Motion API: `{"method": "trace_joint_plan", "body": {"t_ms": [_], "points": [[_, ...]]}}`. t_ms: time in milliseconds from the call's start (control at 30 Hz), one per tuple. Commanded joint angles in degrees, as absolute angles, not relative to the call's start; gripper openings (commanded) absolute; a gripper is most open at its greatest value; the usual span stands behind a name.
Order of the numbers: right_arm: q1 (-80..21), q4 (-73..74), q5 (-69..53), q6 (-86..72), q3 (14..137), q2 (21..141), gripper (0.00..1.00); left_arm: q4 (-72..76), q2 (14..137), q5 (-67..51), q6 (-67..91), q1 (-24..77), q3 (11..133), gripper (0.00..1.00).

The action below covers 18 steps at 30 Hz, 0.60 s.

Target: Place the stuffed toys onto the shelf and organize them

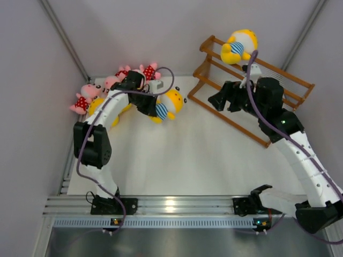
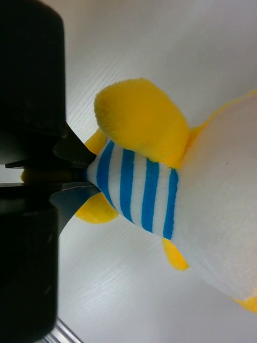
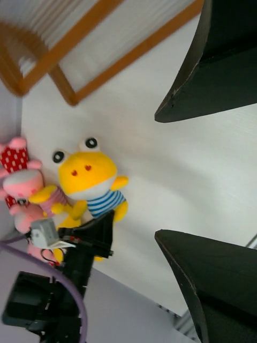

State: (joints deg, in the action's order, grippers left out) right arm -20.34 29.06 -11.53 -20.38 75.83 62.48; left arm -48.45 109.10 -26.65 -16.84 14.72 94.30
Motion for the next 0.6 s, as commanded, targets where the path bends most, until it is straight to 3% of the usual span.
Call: {"method": "trace_joint_plan", "body": {"t_ms": [0, 133, 300, 567], "points": [[-28.19, 22.53, -10.46, -21.09, 75.86, 63.9, 0.81, -47.99, 95.65, -34.35, -13.28, 12.23, 91.77, 0.0], [-38.81, 13.39, -9.5, -23.99, 73.39, 65.74, 0.82, -47.9, 84.41, -39.19, -12.39, 11.51, 88.69, 0.0], [-47.44, 5.55, -9.31, -24.08, 72.42, 70.66, 0.84, -49.92, 81.21, -46.39, -8.71, 11.43, 90.09, 0.0], [-48.87, -8.76, -7.82, -29.09, 68.91, 75.58, 0.84, -49.92, 79.98, -54.57, -5.19, 11.43, 90.61, 0.0]]}}
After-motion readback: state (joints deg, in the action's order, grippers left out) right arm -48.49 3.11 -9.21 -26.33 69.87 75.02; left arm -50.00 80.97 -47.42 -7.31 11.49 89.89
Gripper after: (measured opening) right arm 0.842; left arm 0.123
